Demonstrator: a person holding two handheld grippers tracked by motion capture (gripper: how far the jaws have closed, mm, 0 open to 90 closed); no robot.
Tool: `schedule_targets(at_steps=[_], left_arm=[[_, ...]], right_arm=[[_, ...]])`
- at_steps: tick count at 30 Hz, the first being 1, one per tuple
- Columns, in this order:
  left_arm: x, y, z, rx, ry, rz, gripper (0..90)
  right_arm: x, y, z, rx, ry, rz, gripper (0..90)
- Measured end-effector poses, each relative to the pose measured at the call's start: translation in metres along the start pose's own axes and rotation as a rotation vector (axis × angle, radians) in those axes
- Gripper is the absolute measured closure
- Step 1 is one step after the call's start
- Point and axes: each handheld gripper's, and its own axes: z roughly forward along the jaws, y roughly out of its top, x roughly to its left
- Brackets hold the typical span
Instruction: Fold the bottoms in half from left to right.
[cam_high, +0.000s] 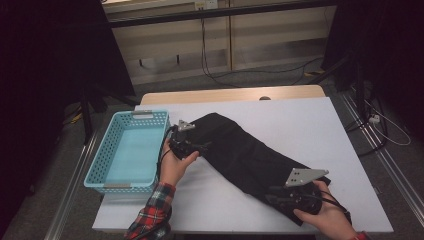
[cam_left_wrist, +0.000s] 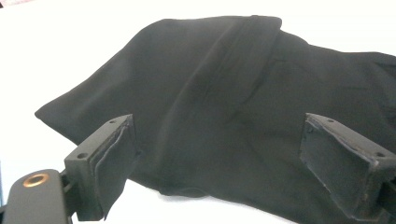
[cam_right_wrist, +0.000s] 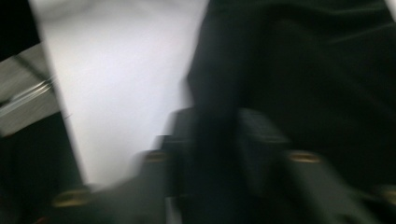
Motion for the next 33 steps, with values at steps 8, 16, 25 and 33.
schedule_targets(at_steps=[8, 16, 25, 33], left_arm=[[-0.001, -0.001, 0.000, 0.005, 0.001, 0.014, 12.0], [-0.003, 0.000, 0.001, 0.016, -0.011, 0.021, 12.0], [-0.002, 0.000, 0.001, 0.016, -0.003, 0.029, 12.0], [-0.004, 0.000, 0.002, 0.012, -0.006, 0.026, 12.0]], right_arm=[[-0.035, 0.000, -0.008, -0.025, -0.145, 0.064, 46.8], [-0.070, -0.008, -0.010, 0.021, -0.286, 0.117, 49.6], [-0.089, -0.016, -0.015, 0.033, -0.352, 0.158, 67.7], [-0.088, -0.019, -0.008, 0.085, -0.314, 0.167, 84.5]])
